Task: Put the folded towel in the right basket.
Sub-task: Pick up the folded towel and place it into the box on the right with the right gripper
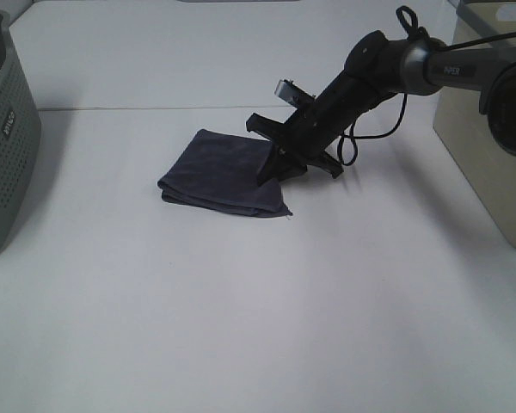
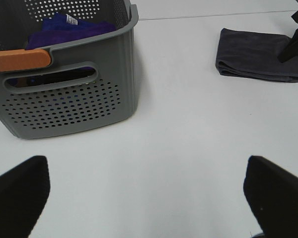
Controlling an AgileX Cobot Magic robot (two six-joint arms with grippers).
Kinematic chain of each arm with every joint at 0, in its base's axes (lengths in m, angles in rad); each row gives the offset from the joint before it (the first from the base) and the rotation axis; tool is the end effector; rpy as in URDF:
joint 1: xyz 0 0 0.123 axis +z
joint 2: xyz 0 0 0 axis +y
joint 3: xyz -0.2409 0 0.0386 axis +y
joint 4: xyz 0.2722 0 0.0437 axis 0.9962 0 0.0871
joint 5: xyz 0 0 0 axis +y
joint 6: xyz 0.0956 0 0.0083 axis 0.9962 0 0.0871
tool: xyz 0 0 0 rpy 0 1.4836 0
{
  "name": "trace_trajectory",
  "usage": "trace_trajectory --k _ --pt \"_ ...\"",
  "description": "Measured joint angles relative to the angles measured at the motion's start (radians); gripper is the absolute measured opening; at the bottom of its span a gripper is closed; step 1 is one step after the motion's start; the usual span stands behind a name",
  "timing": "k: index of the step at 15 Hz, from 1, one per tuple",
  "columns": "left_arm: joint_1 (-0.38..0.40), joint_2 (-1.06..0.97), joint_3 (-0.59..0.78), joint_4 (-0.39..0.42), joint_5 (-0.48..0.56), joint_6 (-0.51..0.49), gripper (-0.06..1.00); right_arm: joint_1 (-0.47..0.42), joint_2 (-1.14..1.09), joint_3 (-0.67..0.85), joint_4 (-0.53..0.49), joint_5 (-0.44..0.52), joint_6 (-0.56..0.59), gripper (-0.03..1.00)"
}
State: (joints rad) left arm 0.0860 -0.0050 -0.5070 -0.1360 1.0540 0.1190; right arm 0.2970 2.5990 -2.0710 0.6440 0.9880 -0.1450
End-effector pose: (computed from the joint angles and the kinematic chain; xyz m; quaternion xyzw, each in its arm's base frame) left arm 0.0613 -0.0061 0.2903 0.0168 0.8462 -0.0135 0.5324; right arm 0.4676 0.1934 0.0345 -0.0562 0.9572 0.2802 0.0461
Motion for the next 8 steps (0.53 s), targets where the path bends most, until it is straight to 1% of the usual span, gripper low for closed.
trace_trajectory --k 1,3,6,7,8 --pt "0.000 0.000 0.000 0.000 0.000 0.000 0.99 0.000 -0.024 0.009 -0.039 0.010 -0.005 0.04" --pt "0.000 0.000 0.000 0.000 0.000 0.000 0.99 -0.030 -0.099 0.020 -0.062 0.024 -0.023 0.04" --pt "0.000 0.000 0.000 0.000 0.000 0.000 0.99 -0.132 -0.299 0.006 -0.051 0.067 -0.057 0.04" --pt "0.000 0.000 0.000 0.000 0.000 0.000 0.99 -0.149 -0.324 -0.002 -0.051 0.079 -0.062 0.04" --pt "0.000 0.000 0.000 0.000 0.000 0.000 0.99 -0.190 -0.389 -0.025 -0.051 0.099 -0.078 0.04"
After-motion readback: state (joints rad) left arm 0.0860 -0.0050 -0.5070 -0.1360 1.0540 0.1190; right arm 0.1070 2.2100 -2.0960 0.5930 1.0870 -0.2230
